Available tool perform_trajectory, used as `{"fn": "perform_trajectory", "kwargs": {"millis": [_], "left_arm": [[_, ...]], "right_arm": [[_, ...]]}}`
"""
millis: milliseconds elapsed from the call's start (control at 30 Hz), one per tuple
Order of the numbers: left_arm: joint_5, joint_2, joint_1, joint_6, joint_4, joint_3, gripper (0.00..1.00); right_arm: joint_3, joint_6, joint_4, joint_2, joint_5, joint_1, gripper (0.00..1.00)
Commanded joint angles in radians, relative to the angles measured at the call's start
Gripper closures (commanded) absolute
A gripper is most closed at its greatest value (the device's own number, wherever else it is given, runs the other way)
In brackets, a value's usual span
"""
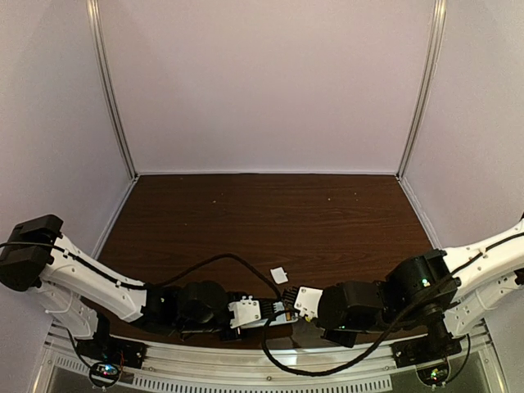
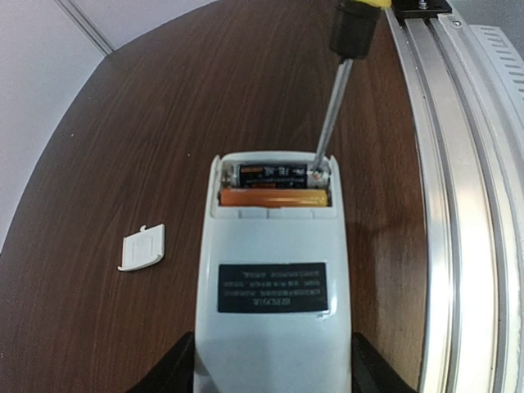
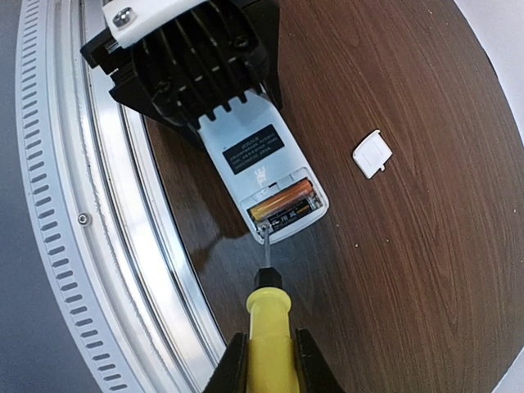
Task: Unload the batteries from the remote control
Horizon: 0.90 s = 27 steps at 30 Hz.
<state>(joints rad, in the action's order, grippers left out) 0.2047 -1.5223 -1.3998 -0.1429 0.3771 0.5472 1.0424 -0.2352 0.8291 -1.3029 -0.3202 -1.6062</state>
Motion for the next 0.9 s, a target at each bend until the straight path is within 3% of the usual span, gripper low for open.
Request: {"fn": "perform_trajectory", "kwargs": {"millis": [0, 867], "left_arm": [[-0.005, 0.03, -0.001, 0.012, 0.049, 0.013, 1.0], [-0.046, 0.031, -0.001, 0.012, 0.033, 0.023, 1.0]], "right_arm": [[-0.005, -0.007, 0.027, -0.009, 0.005, -0.006, 1.0], [-0.002, 0.02, -0.005, -0.051, 0.103, -0.006, 1.0]]}}
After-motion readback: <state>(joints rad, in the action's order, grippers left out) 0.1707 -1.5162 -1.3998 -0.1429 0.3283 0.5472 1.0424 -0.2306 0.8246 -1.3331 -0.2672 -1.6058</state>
